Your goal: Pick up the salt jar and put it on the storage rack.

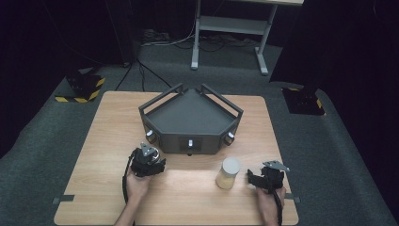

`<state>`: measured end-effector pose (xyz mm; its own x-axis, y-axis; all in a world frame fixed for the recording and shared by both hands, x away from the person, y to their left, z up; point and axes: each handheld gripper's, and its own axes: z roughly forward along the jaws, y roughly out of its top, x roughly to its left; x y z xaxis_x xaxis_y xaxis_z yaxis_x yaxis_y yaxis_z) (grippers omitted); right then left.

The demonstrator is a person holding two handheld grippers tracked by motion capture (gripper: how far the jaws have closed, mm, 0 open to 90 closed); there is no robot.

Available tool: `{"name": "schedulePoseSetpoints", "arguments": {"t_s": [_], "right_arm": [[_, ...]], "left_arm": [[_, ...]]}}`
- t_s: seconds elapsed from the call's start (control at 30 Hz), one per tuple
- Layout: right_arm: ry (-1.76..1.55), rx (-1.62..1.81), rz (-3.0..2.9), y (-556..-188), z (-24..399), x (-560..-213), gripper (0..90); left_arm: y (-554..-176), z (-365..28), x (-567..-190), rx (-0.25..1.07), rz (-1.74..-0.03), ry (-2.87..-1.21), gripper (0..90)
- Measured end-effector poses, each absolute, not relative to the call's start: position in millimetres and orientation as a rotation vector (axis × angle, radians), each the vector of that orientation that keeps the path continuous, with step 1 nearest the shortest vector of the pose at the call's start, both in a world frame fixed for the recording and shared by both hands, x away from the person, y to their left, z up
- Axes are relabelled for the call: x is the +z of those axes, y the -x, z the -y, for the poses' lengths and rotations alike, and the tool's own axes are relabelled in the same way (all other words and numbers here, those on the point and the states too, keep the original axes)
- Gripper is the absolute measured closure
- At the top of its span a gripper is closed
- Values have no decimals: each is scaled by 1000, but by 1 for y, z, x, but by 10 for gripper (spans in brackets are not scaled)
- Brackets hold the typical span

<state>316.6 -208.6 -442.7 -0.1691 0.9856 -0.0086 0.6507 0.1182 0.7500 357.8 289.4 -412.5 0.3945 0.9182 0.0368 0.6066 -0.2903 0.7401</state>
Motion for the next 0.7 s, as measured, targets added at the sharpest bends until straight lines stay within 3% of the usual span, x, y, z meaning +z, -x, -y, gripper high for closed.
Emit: {"name": "schedulePoseSetpoints", "arguments": {"t_s": [0.7], "right_arm": [[-1578, 843, -1884, -316, 209, -443, 124]], "left_arm": [[-357, -311, -375, 568, -1191, -2019, 303]]}}
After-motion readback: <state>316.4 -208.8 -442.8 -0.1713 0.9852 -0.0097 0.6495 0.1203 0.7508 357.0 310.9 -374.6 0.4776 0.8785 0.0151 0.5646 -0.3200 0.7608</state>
